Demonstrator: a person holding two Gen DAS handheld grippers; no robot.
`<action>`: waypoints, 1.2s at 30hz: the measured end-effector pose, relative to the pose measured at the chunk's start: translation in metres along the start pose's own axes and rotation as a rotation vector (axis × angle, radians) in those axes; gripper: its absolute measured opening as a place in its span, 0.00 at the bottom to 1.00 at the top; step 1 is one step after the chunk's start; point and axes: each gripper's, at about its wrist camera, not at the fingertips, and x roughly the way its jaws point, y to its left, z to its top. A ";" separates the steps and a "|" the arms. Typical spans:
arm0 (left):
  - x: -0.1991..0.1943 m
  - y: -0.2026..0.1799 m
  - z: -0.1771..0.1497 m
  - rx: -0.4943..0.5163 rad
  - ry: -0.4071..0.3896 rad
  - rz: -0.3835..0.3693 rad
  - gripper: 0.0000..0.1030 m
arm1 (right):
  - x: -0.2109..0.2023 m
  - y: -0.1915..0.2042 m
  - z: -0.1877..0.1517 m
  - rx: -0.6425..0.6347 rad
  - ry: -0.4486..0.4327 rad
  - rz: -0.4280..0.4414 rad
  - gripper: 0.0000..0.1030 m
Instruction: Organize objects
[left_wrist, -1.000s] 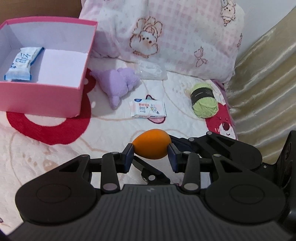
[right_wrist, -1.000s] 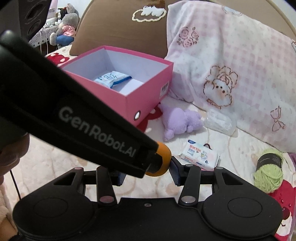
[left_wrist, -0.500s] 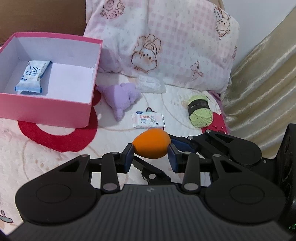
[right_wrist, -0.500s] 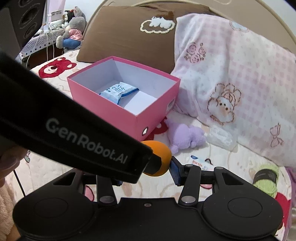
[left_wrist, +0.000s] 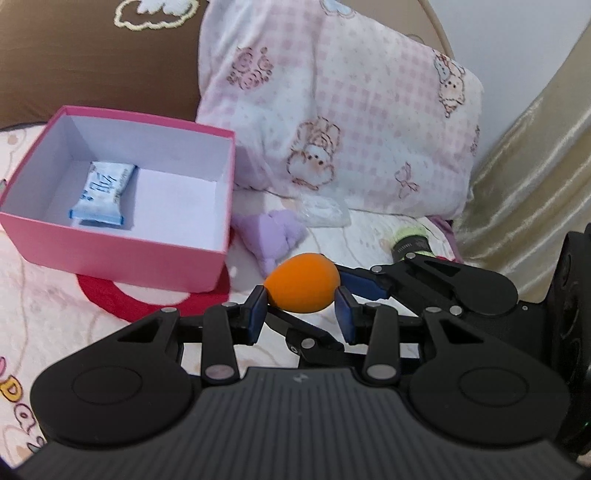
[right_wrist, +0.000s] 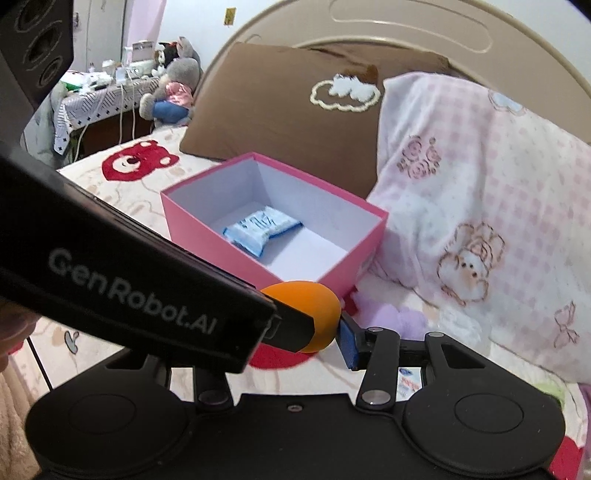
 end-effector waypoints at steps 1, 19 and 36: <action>-0.001 0.002 0.001 0.003 -0.004 0.008 0.37 | 0.003 0.001 0.003 -0.004 0.000 0.006 0.49; 0.001 0.045 0.025 -0.036 -0.047 0.115 0.35 | 0.047 0.012 0.037 -0.065 -0.008 0.098 0.49; 0.026 0.075 0.098 0.022 0.032 0.225 0.35 | 0.101 -0.003 0.087 -0.120 -0.078 0.164 0.48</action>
